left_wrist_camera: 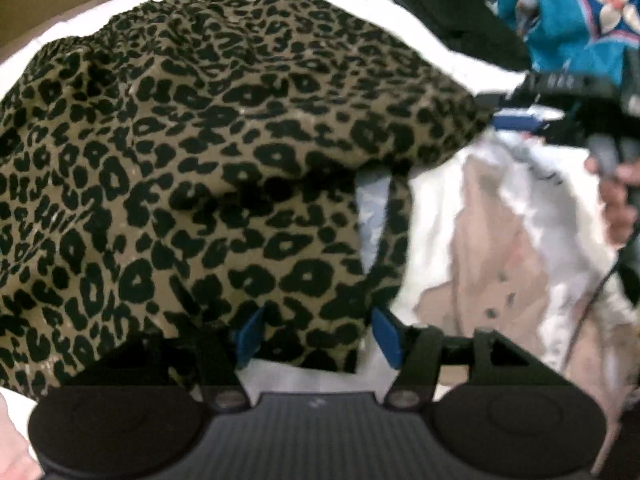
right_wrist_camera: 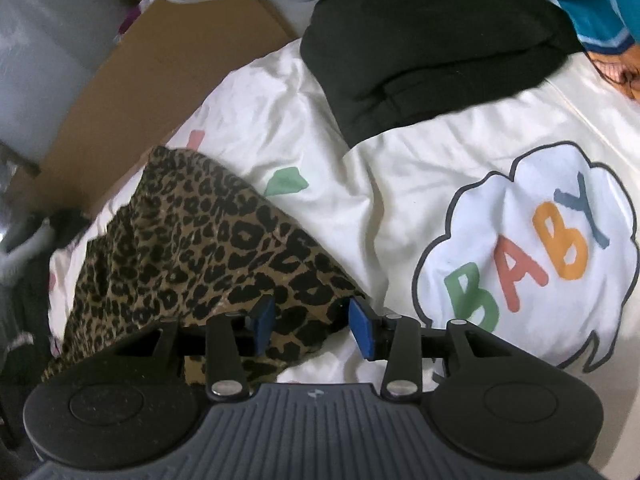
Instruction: Fold clothes
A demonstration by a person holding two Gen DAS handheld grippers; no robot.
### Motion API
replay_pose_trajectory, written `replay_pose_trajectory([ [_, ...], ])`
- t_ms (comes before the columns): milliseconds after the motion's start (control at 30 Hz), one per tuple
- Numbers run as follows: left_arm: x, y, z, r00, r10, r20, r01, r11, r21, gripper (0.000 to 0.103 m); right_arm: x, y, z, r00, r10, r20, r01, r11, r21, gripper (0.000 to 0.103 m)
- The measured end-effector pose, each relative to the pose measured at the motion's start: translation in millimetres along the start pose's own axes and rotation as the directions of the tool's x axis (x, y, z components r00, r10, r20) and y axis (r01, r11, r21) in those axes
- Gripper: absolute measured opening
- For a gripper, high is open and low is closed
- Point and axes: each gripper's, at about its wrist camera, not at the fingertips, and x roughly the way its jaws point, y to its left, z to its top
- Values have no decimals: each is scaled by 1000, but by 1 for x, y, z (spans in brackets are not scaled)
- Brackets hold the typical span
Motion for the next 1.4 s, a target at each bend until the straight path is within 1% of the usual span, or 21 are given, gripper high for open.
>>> replay_pose_trajectory([
  [33, 3, -3, -1, 1000, 20, 6, -20, 1000, 22, 62, 1, -1, 0, 1000, 5, 2, -5, 1000, 21, 50],
  [100, 3, -4, -4, 999, 32, 18, -32, 999, 31, 62, 1, -1, 0, 1000, 21, 1, -21, 998, 53, 52],
  [167, 2, 0, -6, 999, 25, 28, -25, 999, 22, 60, 2, 4, 3, 1000, 15, 5, -15, 1000, 11, 54],
  [200, 1, 2, -7, 999, 20, 33, -20, 1000, 17, 58, 4, 6, 3, 1000, 11, 0, -11, 1000, -16, 55],
  [233, 1, 5, -8, 999, 11, 33, -11, 1000, 8, 53, 7, 8, 4, 1000, 8, -5, -8, 999, -44, 56],
  [267, 1, 8, -9, 1000, -1, 30, 1, 1000, -3, 44, 9, 11, 5, 1000, 3, -9, -4, 997, -71, 57],
  [300, 1, 11, -10, 1000, -12, 27, 13, 1000, -13, 38, 12, 13, 5, 1000, -1, -14, -1, 995, -97, 58],
  [333, 1, 14, -11, 999, -28, 21, 28, 999, -24, 23, 14, 12, 5, 1000, -4, -21, 2, 995, -99, 58],
  [367, 0, 17, -13, 999, -46, 17, 47, 998, -35, 14, 16, 12, 4, 1000, -7, -28, 4, 995, -101, 58],
  [433, -4, 24, -16, 997, -78, 16, 79, 996, -51, 11, 18, 11, 3, 999, -6, -39, 2, 995, -101, 58],
  [533, -13, 33, -20, 994, -105, 32, 106, 993, -51, 4, 14, 10, 3, 1000, 1, -31, -4, 994, -109, 58],
  [633, -24, 42, -26, 991, -125, 49, 128, 990, -59, 2, 8, 7, 5, 1000, 6, -26, -9, 994, -105, 58],
  [700, -31, 49, -29, 988, -143, 65, 147, 987, -70, 1, 5, 2, 6, 1000, 11, -26, -13, 996, -92, 58],
  [767, -36, 55, -32, 984, -160, 78, 166, 983, -81, 1, 3, 1, 7, 999, 5, -34, -8, 995, -102, 58],
  [833, -38, 57, -37, 981, -174, 83, 181, 979, -89, 1, -1, 2, 9, 999, -3, -35, -2, 990, -141, 58],
  [1000, -36, 61, -46, 976, -200, 82, 207, 974, -95, 1, -7, 0, 17, 1000, 16, -16, -18, 991, -131, 58],
  [1167, -41, 72, -57, 978, -197, 74, 204, 974, -102, 1, 6, 6, 13, 999, -14, -42, 7, 985, -174, 59],
  [1233, -42, 77, -60, 977, -198, 74, 206, 973, -108, 1, 13, 6, 12, 999, -32, -41, 24, 984, -174, 59],
  [1333, -42, 78, -64, 976, -205, 78, 213, 971, -111, 1, 18, 11, 13, 999, -37, -26, 31, 980, -198, 60],
  [1400, -40, 78, -66, 974, -212, 77, 220, 969, -115, 1, 22, 14, 13, 998, -51, -40, 40, 973, -226, 62],
])
